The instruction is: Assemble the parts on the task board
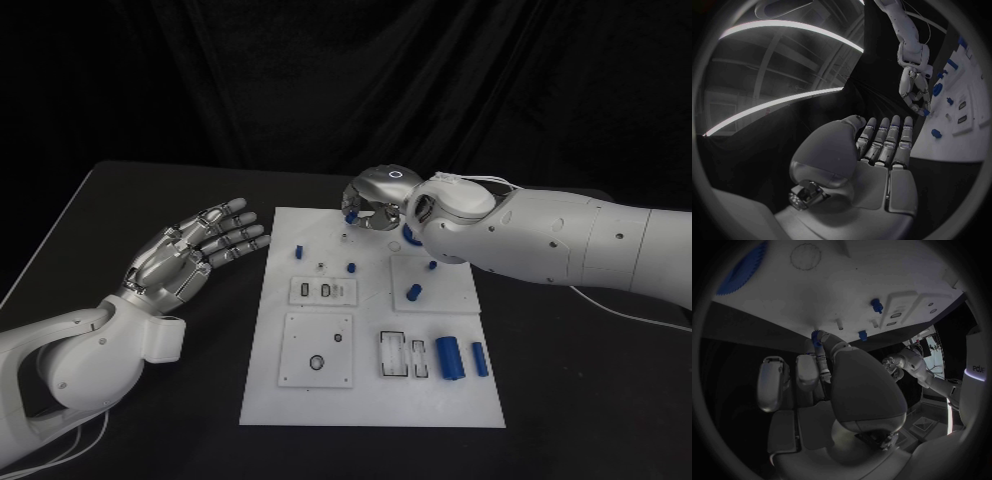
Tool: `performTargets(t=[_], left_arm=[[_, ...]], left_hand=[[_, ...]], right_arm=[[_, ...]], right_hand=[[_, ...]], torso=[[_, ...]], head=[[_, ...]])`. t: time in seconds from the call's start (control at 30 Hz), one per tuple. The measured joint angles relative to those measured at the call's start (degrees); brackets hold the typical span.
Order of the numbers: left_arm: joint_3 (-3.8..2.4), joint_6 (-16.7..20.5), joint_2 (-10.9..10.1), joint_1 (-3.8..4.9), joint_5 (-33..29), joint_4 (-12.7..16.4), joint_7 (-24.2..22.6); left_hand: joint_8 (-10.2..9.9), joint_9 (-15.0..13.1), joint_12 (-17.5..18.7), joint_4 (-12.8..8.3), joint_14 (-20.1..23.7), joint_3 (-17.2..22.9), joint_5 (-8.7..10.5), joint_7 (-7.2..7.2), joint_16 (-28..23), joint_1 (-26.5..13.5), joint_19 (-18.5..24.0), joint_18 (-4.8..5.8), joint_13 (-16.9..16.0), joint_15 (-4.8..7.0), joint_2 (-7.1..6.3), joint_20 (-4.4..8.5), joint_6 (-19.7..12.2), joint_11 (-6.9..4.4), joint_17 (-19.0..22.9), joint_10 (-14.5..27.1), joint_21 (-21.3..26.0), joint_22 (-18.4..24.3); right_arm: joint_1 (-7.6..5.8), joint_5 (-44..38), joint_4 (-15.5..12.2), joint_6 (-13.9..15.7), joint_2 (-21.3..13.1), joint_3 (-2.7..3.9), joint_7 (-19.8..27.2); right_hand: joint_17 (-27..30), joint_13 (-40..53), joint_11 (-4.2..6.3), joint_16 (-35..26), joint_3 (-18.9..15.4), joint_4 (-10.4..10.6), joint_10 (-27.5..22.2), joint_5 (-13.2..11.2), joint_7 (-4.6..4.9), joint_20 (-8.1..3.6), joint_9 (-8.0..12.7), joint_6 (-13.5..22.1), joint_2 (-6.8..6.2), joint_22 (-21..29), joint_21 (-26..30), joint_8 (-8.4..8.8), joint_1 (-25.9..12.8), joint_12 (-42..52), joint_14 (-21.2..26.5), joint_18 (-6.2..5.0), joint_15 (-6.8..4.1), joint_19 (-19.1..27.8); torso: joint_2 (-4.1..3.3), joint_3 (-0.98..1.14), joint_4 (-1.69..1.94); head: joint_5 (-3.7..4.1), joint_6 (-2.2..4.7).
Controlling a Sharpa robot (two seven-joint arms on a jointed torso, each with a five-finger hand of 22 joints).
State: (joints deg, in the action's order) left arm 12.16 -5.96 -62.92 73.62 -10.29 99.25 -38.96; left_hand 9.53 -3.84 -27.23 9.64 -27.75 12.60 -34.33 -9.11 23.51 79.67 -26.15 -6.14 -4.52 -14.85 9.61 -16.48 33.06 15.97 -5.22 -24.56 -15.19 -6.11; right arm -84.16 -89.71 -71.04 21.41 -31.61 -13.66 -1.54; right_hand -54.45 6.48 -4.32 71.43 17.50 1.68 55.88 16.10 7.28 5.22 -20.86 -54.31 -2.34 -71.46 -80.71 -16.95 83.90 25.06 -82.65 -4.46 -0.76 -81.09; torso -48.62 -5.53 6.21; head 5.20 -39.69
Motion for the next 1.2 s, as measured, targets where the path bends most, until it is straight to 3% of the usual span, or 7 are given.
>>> performTargets(t=[0.23, 0.63, 0.7, 0.9, 1.03, 1.13, 1.2], left_arm=[[0.0, 0.01, -0.07, 0.0, -0.27, 0.0, 0.0], [0.0, 0.0, 0.12, 0.0, -0.59, -0.29, 0.0], [0.0, -0.01, 0.18, 0.0, -0.62, -0.36, 0.0], [0.01, -0.04, 0.29, 0.0, -0.72, -0.62, -0.01], [0.01, -0.06, 0.31, 0.0, -0.78, -0.71, -0.01], [0.01, -0.07, 0.31, 0.0, -0.81, -0.76, -0.01], [0.01, -0.07, 0.26, 0.0, -0.84, -0.76, -0.01]], left_hand=[[0.0, 0.0, 0.0, 0.0, 0.0, 0.0, 0.0, 0.0, 0.0, 0.0, 0.0, 0.0, 0.0, 0.0, 0.0, 0.0, 0.0, 0.0, 0.0, 0.0, 0.0, 0.0], [0.0, 0.0, 0.0, 0.0, 0.0, 0.0, 0.0, 0.0, 0.0, 0.0, 0.0, 0.0, 0.0, 0.0, 0.0, 0.0, 0.0, 0.0, 0.0, 0.0, 0.0, 0.0], [0.0, 0.0, 0.0, 0.0, 0.0, 0.0, 0.0, 0.0, 0.0, 0.0, 0.0, 0.0, 0.0, 0.0, 0.0, 0.0, 0.0, 0.0, 0.0, 0.0, 0.0, 0.0], [0.0, 0.0, 0.0, -0.24, 0.0, 0.24, 0.0, -0.21, 0.39, -0.23, 0.0, 0.0, 0.0, 0.0, -0.23, 0.0, 0.21, 0.17, 0.0, -0.17, 0.0, 0.0], [0.0, 0.0, 0.0, -0.24, 0.0, 0.24, 0.0, -0.21, 0.39, -0.23, 0.0, 0.0, 0.0, 0.0, -0.23, 0.0, 0.21, 0.17, 0.0, -0.17, 0.0, 0.0], [0.0, 0.0, 0.0, -0.24, 0.0, 0.24, 0.0, -0.21, 0.39, -0.23, 0.0, 0.0, 0.0, 0.0, -0.23, 0.0, 0.21, 0.17, 0.0, -0.17, 0.0, 0.0], [0.0, 0.0, 0.0, -0.24, 0.0, 0.24, 0.0, -0.21, 0.39, -0.23, 0.0, 0.0, 0.0, 0.0, -0.23, 0.0, 0.21, 0.17, 0.0, -0.17, 0.0, 0.0]], right_arm=[[0.31, 0.01, 1.26, -0.42, 0.97, -0.04, -0.14], [0.53, 0.03, 2.19, -2.02, 1.77, -0.03, -0.94], [0.57, 0.03, 2.29, -2.31, 1.77, -0.01, -1.15], [0.65, 0.04, 2.42, -2.89, 1.62, 0.01, -1.78], [0.68, 0.05, 2.44, -2.93, 1.37, 0.01, -1.91], [0.68, 0.05, 2.43, -2.81, 1.04, 0.02, -1.92], [0.68, 0.05, 2.32, -2.49, 0.56, 0.07, -1.87]], right_hand=[[0.18, 0.02, -0.27, 0.0, 0.13, 0.13, -0.56, 0.0, 0.19, 0.24, -0.27, 0.83, -0.38, 0.29, 0.25, 0.11, -0.38, -0.47, 0.13, 0.0, 0.13, 0.24], [2.4, -0.29, -1.78, -1.39, 1.36, 0.24, -4.77, 0.01, 0.29, 1.76, 0.27, 3.23, -0.6, 3.07, 2.25, 3.45, -0.93, -2.68, 1.76, -0.01, 1.76, 2.19], [3.23, -0.71, -2.32, -2.04, 1.69, 0.56, -7.45, -0.24, 0.09, 2.01, 1.08, 5.86, -1.19, 4.0, 2.96, 5.49, -1.5, -3.96, 2.29, 0.0, 2.25, 2.98], [5.78, -1.94, -3.23, -3.38, 0.34, 0.47, -16.75, -3.72, -2.09, 1.54, 5.86, 17.92, -2.14, 7.65, 5.8, 13.05, -1.93, -7.11, 4.69, -0.96, 1.45, 5.68], [7.03, -1.92, -3.35, -3.99, -0.75, 0.39, -18.98, -4.2, -2.3, 1.68, 8.81, 24.3, -2.14, 9.28, 7.19, 13.75, -1.93, -7.01, 5.7, -0.96, 1.68, 6.6], [7.17, -1.74, -3.36, -3.99, -0.98, 0.3, -19.15, -4.16, -1.93, 1.68, 8.96, 24.11, -2.13, 9.48, 7.27, 13.73, -1.93, -6.31, 5.9, -0.96, 1.47, 6.6], [7.12, -1.35, -3.34, -3.99, -1.1, 0.17, -18.5, -3.29, -1.32, 1.68, 8.19, 20.44, -1.64, 9.27, 7.27, 12.91, -1.43, -5.03, 5.94, -0.95, 1.43, 6.59]], torso=[[0.0, 0.0, 0.0], [-0.01, -0.01, 0.01], [0.0, -0.01, 0.01], [0.0, -0.01, 0.02], [-0.01, -0.01, 0.02], [-0.01, -0.01, 0.01], [-0.01, -0.01, -0.02]], head=[[0.1, 0.09], [0.34, 0.02], [0.38, 0.02], [0.41, -0.04], [0.41, 0.0], [0.36, 0.01], [0.23, 0.07]])
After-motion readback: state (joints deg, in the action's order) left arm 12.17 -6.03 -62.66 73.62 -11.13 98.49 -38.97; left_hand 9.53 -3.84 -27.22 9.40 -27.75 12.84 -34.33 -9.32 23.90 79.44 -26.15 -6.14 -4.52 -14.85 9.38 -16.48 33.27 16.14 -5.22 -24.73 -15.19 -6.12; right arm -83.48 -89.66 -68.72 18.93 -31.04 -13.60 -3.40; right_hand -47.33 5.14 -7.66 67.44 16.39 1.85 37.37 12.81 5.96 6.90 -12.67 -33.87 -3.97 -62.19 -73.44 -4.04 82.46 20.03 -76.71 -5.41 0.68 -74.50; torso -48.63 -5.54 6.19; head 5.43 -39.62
